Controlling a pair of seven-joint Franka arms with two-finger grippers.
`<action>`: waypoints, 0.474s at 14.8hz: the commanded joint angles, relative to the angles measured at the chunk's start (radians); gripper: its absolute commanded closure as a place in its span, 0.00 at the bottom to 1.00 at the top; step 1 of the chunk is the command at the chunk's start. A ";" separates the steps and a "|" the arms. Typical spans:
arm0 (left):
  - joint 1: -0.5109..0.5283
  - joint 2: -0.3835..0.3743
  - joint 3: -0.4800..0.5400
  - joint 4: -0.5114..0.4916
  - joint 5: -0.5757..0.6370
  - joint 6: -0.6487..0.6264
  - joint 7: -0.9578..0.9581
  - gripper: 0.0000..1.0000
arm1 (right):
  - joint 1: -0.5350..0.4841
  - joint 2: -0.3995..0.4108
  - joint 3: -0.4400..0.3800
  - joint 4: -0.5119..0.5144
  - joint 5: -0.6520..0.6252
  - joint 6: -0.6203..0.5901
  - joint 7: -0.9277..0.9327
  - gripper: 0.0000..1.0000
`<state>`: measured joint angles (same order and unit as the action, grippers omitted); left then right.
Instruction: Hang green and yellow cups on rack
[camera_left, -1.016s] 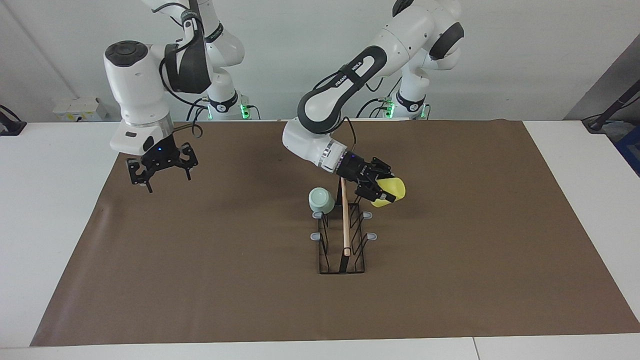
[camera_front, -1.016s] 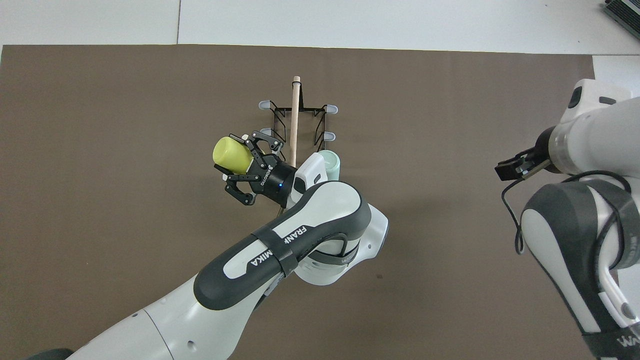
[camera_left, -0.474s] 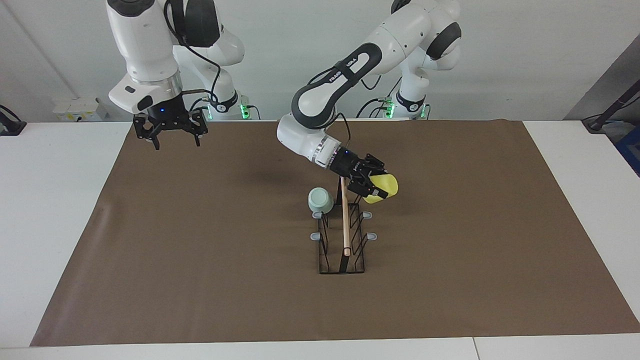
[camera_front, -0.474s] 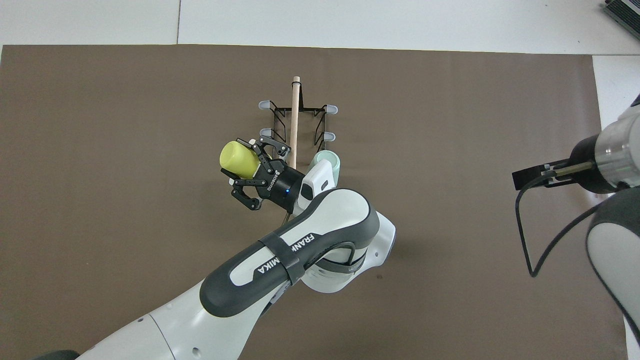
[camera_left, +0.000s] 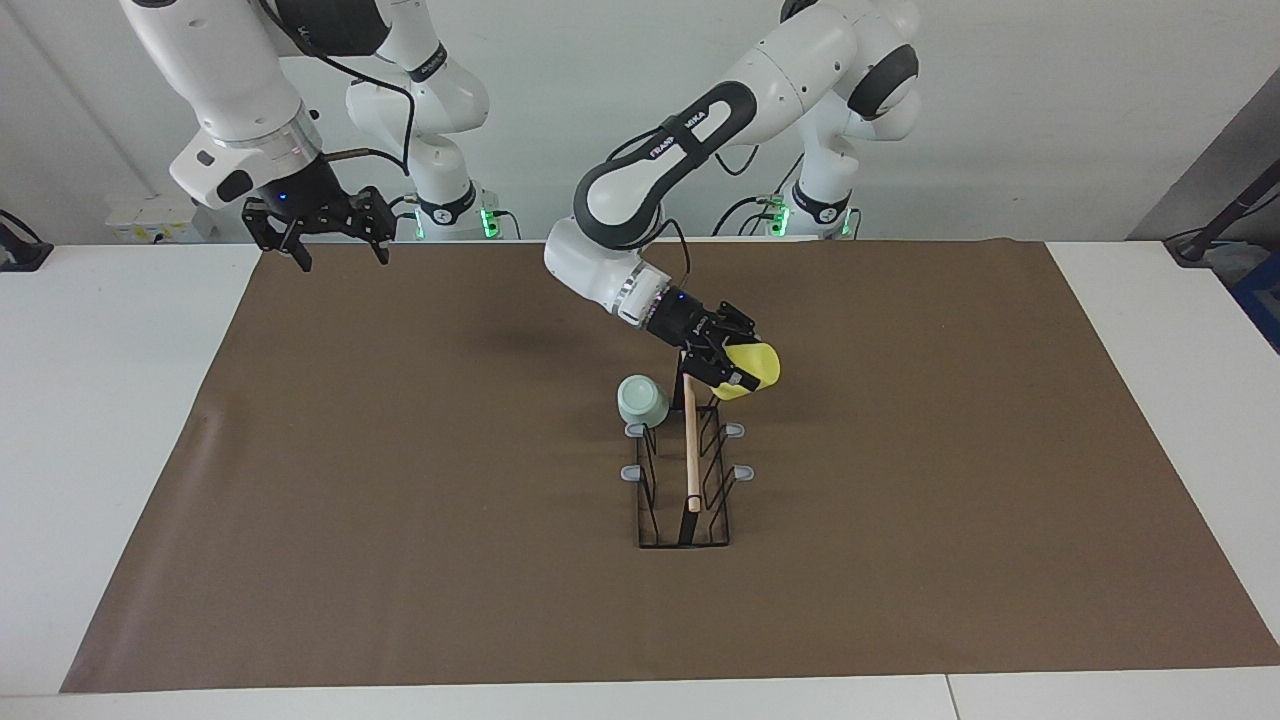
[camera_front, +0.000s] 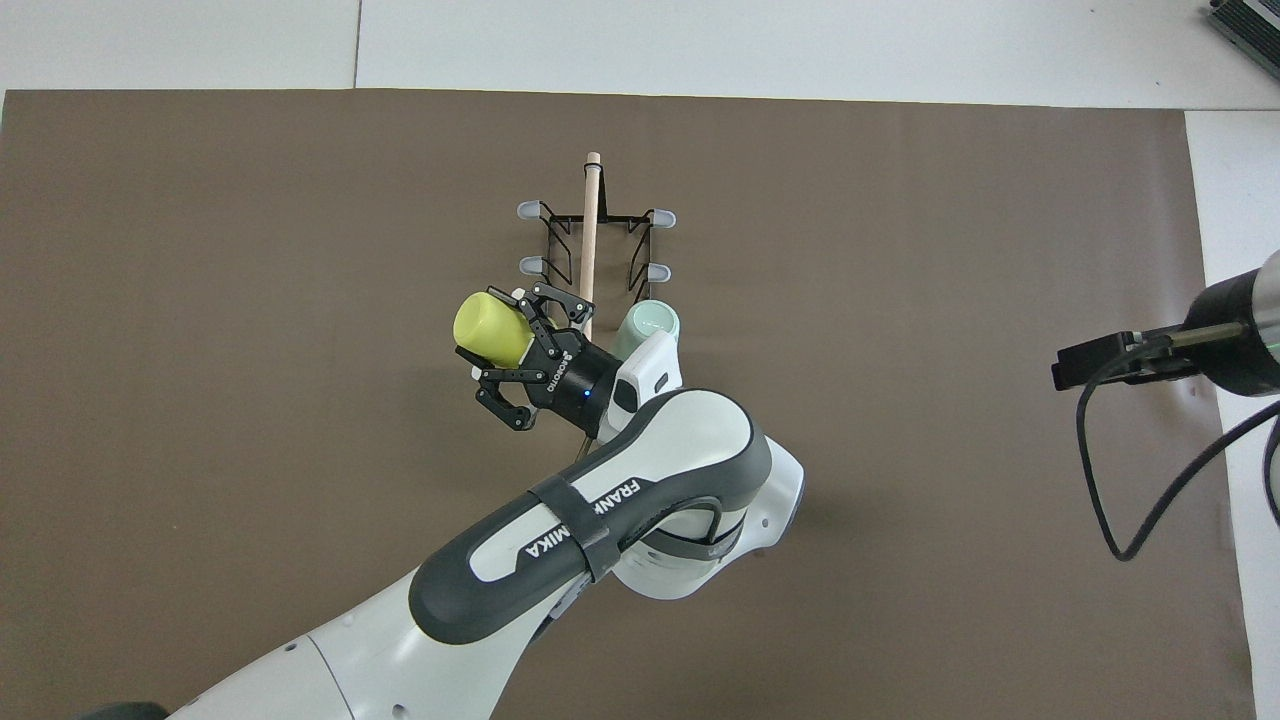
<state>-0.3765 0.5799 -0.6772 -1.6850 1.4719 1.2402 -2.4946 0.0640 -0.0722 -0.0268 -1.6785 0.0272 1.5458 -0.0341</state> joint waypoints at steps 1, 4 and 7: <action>-0.013 0.001 -0.002 0.007 -0.018 -0.036 -0.020 0.00 | -0.001 0.012 0.008 0.023 0.014 -0.010 0.011 0.00; -0.012 -0.003 -0.025 0.013 -0.019 -0.047 -0.014 0.00 | -0.015 0.035 0.008 0.061 0.003 -0.013 0.008 0.00; 0.001 -0.023 -0.073 0.016 -0.027 -0.062 0.009 0.00 | -0.016 0.104 0.005 0.158 -0.013 -0.075 0.008 0.00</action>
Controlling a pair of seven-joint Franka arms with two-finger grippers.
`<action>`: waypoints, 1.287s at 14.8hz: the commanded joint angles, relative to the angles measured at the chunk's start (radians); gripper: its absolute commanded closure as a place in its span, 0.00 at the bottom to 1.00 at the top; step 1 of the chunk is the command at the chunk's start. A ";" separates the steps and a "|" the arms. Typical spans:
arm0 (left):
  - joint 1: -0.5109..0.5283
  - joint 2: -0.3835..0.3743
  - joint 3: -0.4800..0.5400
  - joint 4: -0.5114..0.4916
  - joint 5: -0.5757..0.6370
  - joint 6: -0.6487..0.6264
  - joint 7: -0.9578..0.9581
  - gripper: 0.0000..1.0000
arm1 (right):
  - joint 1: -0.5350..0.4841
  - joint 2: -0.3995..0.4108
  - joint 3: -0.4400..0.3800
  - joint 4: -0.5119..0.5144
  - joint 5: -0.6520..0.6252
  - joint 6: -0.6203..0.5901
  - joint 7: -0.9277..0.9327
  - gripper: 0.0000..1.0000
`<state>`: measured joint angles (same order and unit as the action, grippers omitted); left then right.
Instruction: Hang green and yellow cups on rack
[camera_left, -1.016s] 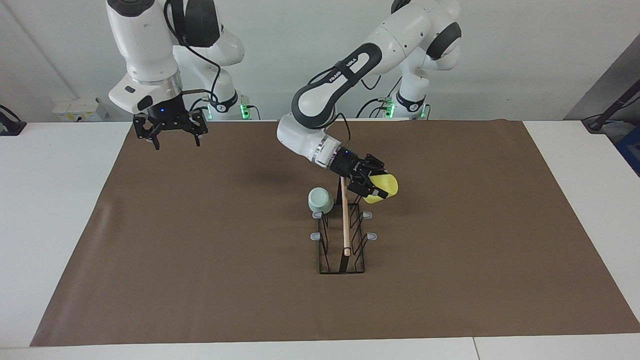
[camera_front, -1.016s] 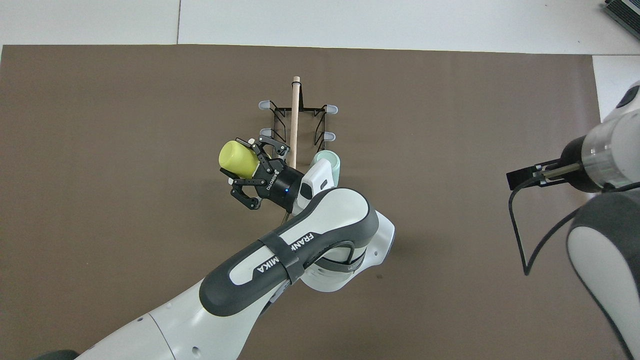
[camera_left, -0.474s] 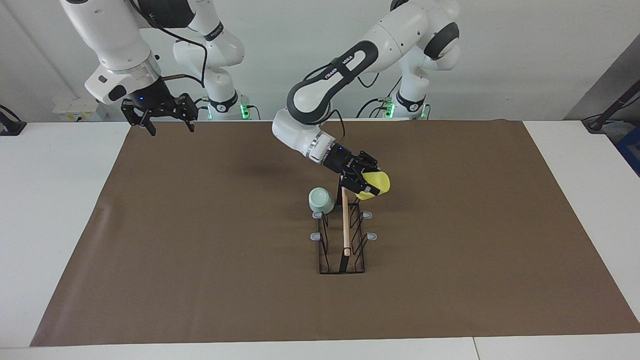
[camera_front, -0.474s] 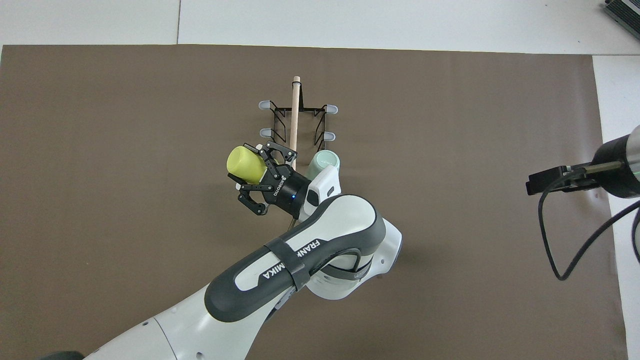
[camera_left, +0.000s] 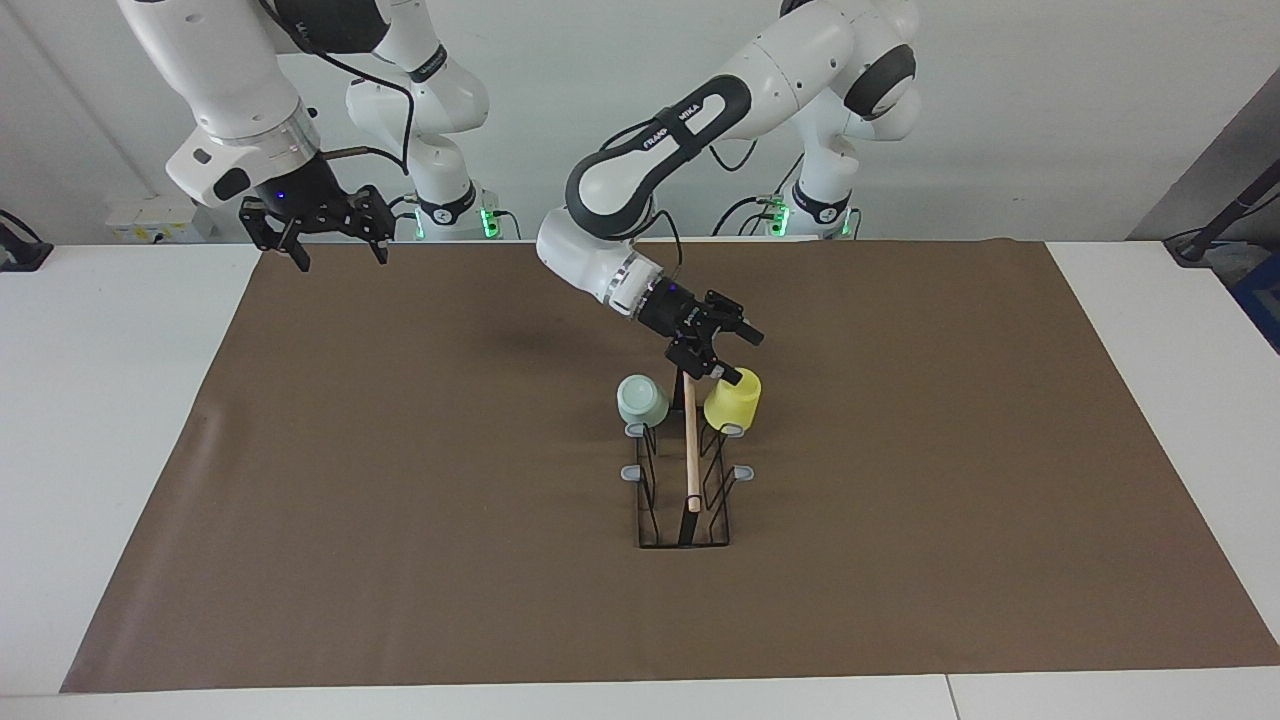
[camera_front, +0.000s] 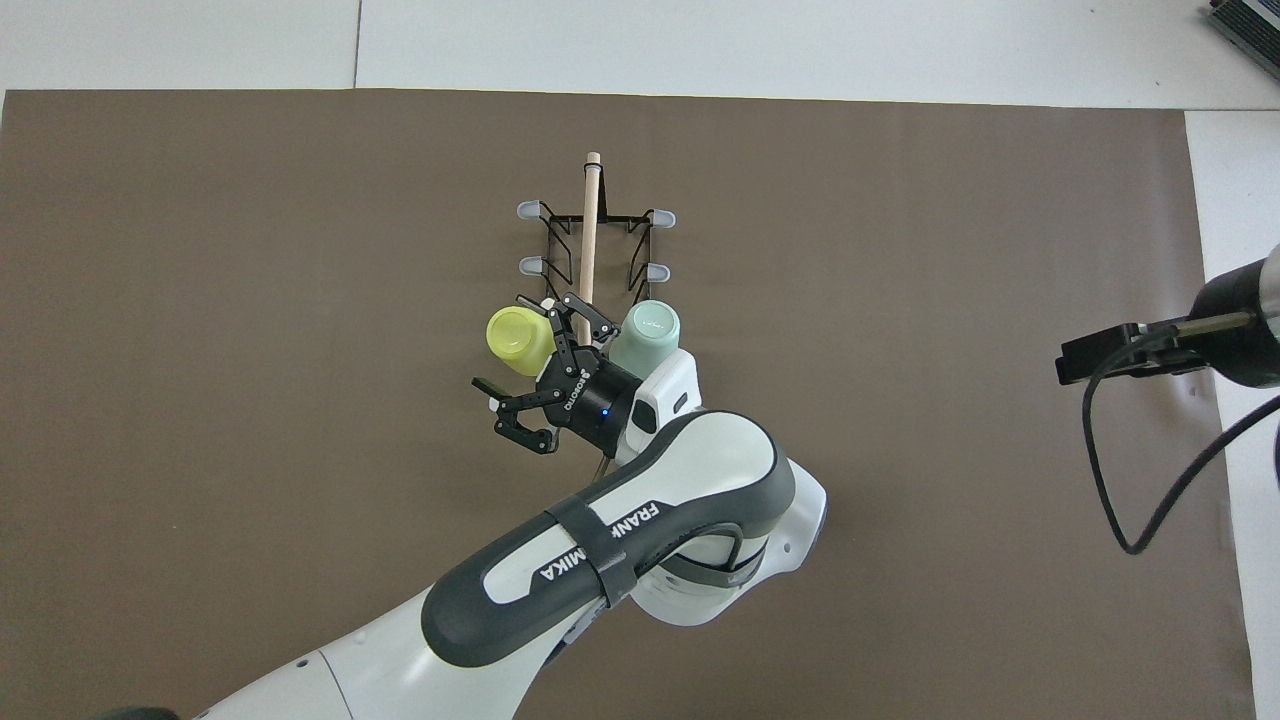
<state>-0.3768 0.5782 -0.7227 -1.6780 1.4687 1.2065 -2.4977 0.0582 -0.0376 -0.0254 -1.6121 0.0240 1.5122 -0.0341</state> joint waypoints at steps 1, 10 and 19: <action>0.015 -0.037 -0.041 0.011 -0.040 -0.028 0.032 0.00 | -0.018 0.067 0.004 0.086 -0.015 -0.040 0.006 0.00; 0.085 -0.348 0.129 0.004 -0.551 0.290 0.482 0.00 | -0.043 0.064 0.004 0.086 -0.065 -0.052 -0.082 0.00; 0.087 -0.477 0.422 -0.186 -0.898 0.636 0.937 0.00 | -0.034 0.059 0.005 0.078 -0.061 -0.044 -0.027 0.00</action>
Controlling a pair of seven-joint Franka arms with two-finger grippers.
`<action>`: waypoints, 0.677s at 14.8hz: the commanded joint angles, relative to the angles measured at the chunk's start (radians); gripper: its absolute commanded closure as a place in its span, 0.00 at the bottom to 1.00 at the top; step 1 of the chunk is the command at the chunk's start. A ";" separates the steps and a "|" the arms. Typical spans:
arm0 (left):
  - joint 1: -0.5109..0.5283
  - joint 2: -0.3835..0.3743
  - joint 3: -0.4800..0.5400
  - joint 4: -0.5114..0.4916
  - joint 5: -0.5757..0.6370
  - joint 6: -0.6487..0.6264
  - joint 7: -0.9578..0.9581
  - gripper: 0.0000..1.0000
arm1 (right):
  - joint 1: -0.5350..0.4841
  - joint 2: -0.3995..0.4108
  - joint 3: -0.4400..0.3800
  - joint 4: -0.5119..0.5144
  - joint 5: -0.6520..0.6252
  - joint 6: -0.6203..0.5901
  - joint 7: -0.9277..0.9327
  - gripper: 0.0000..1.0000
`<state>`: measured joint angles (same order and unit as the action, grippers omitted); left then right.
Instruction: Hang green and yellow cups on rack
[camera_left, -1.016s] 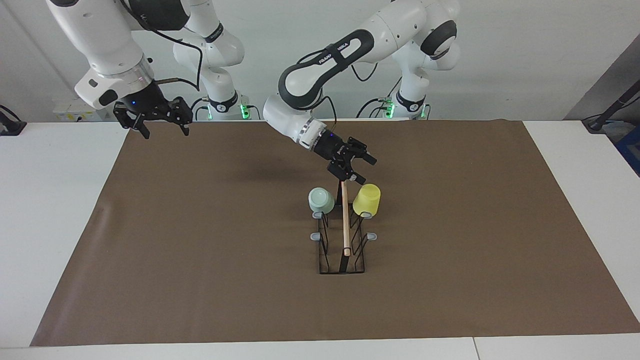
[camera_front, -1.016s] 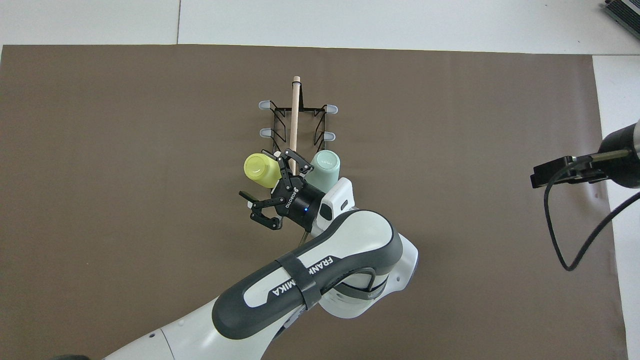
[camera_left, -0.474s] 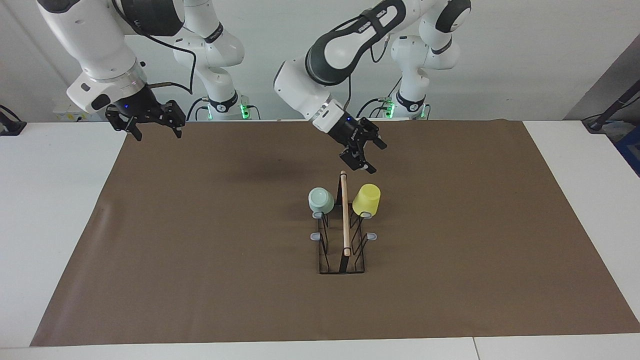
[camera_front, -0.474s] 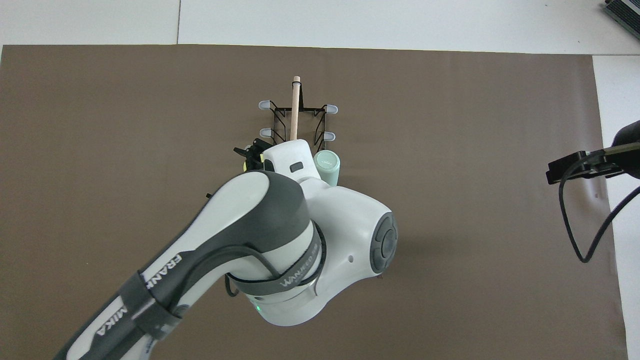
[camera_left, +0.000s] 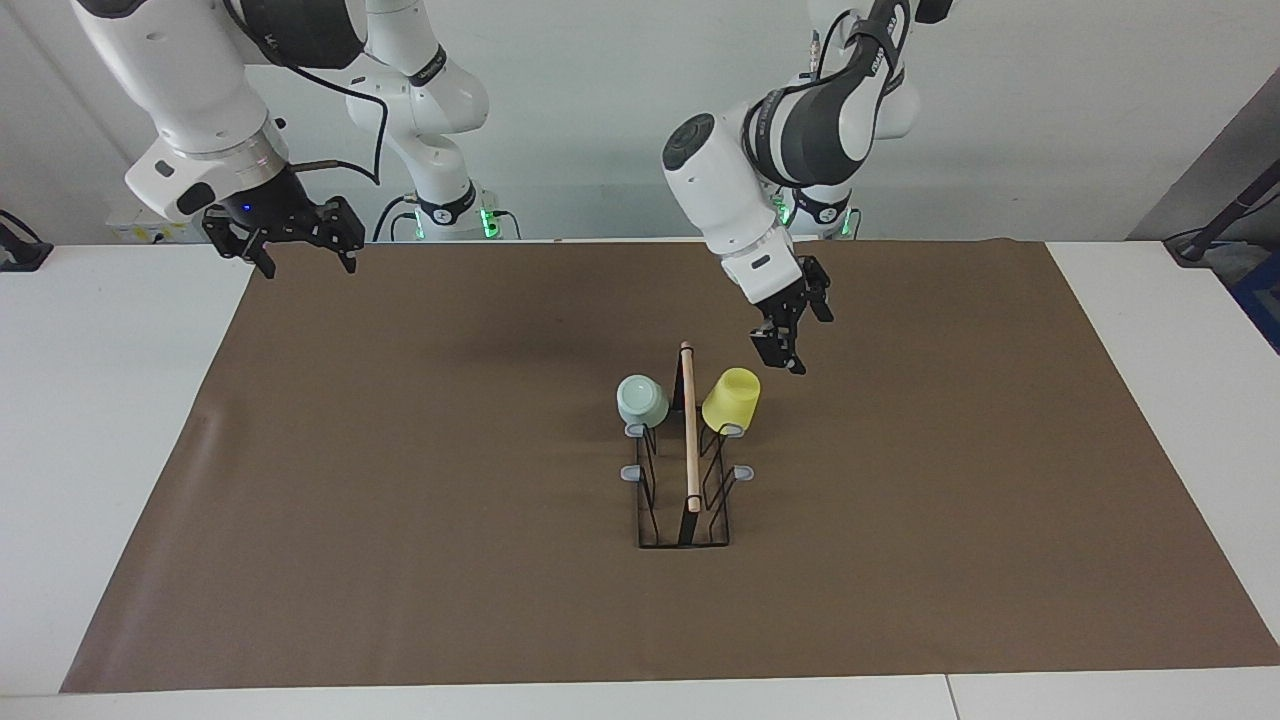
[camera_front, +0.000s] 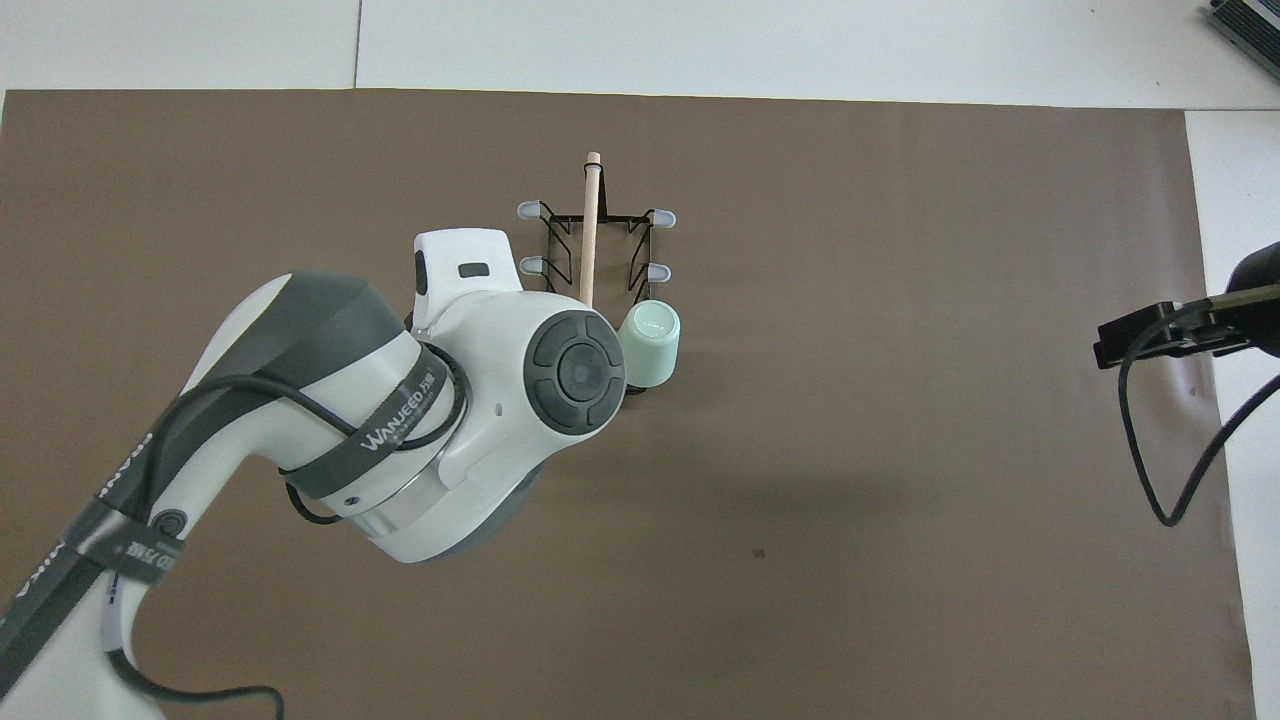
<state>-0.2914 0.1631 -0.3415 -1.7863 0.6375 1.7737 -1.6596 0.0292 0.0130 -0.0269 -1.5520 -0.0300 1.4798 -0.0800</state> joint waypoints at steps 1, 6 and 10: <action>0.001 -0.068 0.064 -0.085 -0.087 0.087 0.153 0.00 | -0.005 0.009 0.007 0.018 -0.005 -0.010 0.019 0.00; 0.006 -0.073 0.177 -0.097 -0.197 0.156 0.490 0.00 | -0.006 0.007 0.008 0.013 0.005 -0.009 0.011 0.00; 0.012 -0.092 0.269 -0.107 -0.303 0.156 0.754 0.00 | -0.008 0.002 0.008 0.010 0.005 -0.016 0.008 0.00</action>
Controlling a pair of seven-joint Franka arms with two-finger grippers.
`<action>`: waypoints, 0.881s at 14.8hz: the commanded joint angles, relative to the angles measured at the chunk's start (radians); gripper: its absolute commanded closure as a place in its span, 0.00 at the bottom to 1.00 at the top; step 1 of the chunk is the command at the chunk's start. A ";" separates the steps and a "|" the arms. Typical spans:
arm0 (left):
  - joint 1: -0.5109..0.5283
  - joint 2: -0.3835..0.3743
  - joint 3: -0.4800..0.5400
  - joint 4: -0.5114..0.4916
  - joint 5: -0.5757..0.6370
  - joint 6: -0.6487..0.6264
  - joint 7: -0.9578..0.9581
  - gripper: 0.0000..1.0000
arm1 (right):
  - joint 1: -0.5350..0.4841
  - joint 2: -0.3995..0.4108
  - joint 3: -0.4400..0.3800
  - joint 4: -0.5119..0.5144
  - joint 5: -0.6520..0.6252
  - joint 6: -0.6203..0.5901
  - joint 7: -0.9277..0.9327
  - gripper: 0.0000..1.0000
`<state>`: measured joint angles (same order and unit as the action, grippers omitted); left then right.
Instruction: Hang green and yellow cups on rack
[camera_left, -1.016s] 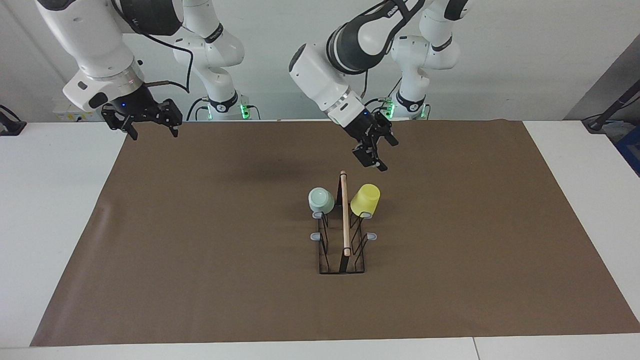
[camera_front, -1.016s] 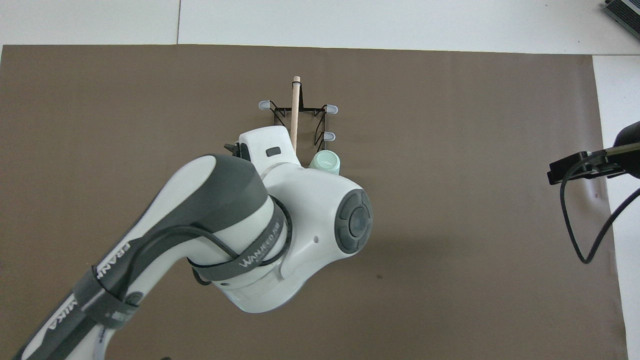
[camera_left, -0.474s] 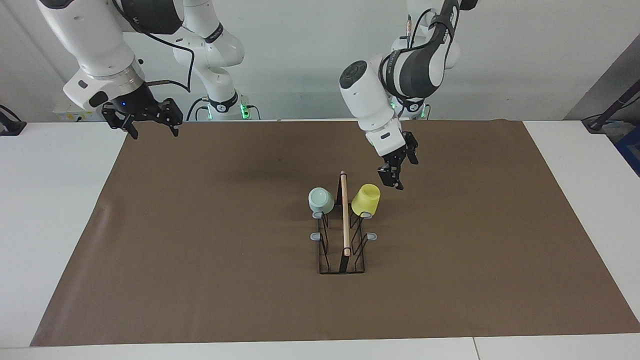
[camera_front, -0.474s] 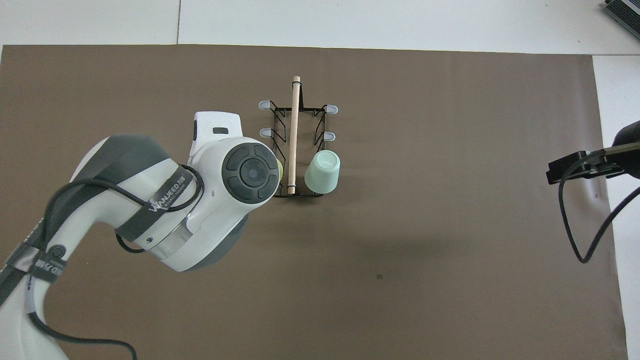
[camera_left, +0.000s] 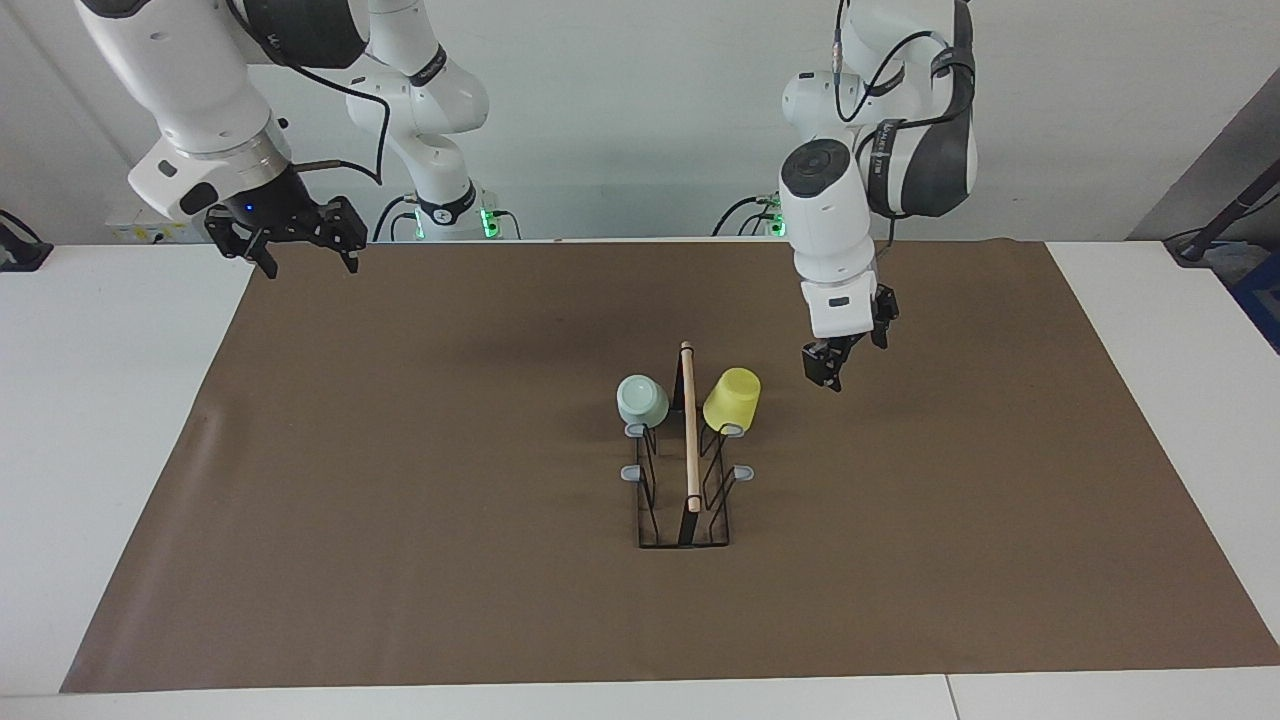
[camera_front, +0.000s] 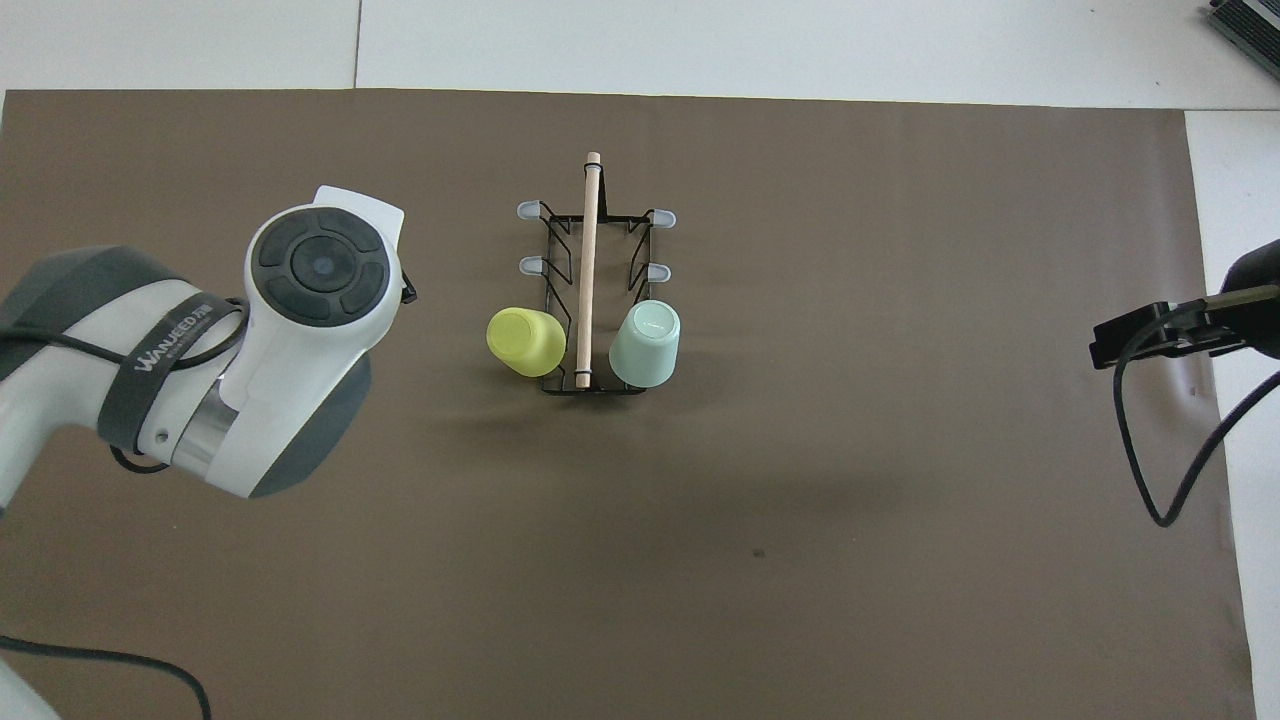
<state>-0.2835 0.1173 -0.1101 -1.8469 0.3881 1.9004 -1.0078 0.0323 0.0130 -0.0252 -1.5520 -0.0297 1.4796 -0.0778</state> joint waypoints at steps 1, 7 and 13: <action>0.013 -0.056 0.055 -0.046 -0.099 0.032 0.133 0.00 | -0.012 0.002 0.007 0.010 0.005 -0.018 0.006 0.00; 0.043 -0.070 0.138 -0.049 -0.257 0.031 0.478 0.00 | -0.011 0.002 0.007 0.010 0.005 -0.018 0.006 0.00; 0.127 -0.094 0.141 -0.057 -0.282 0.019 0.776 0.00 | -0.011 0.002 0.007 0.010 0.005 -0.016 0.006 0.00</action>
<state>-0.1761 0.0704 0.0302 -1.8590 0.1339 1.9091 -0.3132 0.0318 0.0130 -0.0255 -1.5520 -0.0297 1.4796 -0.0778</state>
